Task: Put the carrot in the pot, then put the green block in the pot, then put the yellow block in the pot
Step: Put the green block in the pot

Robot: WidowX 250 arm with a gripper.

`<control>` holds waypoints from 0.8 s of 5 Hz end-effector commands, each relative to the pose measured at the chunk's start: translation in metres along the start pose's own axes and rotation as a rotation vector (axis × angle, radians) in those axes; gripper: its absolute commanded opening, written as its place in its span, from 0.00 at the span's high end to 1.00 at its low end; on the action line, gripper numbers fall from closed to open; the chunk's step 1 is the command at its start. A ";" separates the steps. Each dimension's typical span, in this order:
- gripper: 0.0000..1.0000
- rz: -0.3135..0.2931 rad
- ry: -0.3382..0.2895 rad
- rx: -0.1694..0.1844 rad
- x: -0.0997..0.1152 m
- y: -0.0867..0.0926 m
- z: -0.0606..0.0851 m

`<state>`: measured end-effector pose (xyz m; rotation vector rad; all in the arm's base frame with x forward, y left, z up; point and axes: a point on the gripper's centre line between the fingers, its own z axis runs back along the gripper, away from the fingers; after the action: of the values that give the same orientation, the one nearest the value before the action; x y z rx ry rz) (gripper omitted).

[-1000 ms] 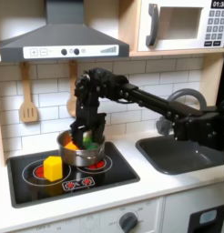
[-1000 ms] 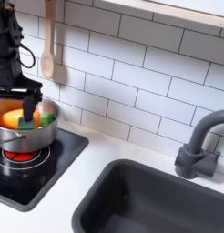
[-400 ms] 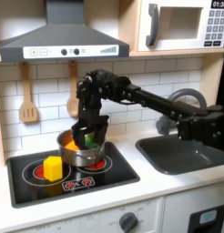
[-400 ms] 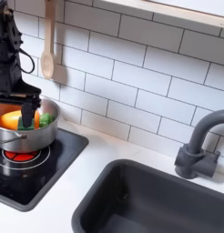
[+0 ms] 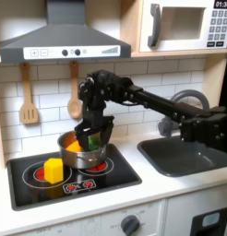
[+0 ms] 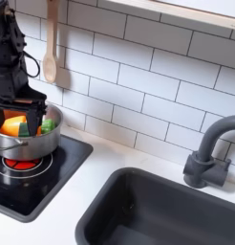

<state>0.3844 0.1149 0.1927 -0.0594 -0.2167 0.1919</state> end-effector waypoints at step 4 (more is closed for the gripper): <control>0.00 -0.197 0.074 -0.051 0.000 -0.030 0.001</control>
<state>0.3887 0.0867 0.1940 -0.0989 -0.1459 -0.0112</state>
